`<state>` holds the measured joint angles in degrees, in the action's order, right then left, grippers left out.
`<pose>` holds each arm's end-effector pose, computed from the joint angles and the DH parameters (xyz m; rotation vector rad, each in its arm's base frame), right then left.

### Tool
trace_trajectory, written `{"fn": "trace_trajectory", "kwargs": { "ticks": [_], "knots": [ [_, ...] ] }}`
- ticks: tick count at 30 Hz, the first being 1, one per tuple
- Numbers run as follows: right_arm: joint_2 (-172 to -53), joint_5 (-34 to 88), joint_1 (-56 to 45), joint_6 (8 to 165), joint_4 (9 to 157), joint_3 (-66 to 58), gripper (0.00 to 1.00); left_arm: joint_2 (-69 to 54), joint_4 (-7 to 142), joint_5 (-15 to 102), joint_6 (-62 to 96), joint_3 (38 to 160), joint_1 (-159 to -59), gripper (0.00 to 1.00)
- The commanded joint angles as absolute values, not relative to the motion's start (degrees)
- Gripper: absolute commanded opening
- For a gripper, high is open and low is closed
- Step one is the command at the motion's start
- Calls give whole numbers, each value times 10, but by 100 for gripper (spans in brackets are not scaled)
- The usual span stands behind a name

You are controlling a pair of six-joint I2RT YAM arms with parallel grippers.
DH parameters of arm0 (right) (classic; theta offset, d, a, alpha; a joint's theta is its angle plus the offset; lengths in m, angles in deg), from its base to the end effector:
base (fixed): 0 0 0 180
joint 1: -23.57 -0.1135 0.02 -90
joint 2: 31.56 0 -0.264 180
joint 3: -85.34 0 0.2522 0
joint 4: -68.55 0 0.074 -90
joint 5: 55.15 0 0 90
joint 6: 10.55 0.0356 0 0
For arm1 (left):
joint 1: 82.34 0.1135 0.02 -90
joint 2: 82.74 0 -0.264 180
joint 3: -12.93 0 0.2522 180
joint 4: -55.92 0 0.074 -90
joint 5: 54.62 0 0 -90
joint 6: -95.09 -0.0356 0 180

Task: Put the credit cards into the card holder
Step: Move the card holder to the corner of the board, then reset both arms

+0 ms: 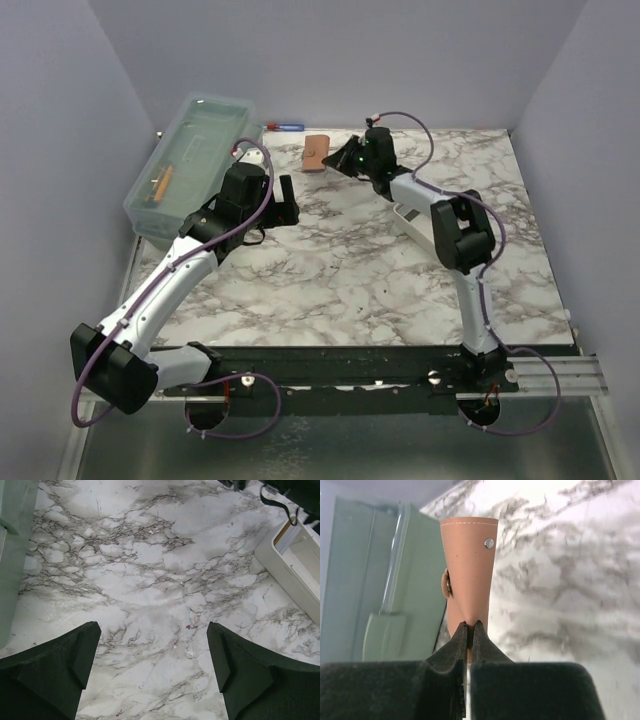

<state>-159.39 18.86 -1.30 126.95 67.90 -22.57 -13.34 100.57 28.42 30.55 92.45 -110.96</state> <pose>0.4687 0.2281 0.2004 0.2015 2.0473 1.0898 0.2351 -0.1234 0.3430 -0.0096 2.1973 -0.4060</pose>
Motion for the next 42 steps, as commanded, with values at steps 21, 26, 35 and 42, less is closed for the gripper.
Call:
{"fn": "trace_trajectory", "kwargs": {
  "ticks": [21, 26, 35, 42],
  "knots": [
    [-1424, 248, -32, 1095, 1048, -261, 76, -135, 953, 383, 294, 910, -1086, 96],
    [-1155, 257, -39, 1029, 1087, -118, 81, -154, 951, 462, 289, 977, -1087, 97],
    [-811, 301, -39, 977, 1080, -69, 100, -286, 869, 334, 322, 1027, -1089, 99],
    [-760, 391, -38, 958, 1095, -96, 100, -350, 804, 283, 303, 1014, -1089, 99]
  ]
}}
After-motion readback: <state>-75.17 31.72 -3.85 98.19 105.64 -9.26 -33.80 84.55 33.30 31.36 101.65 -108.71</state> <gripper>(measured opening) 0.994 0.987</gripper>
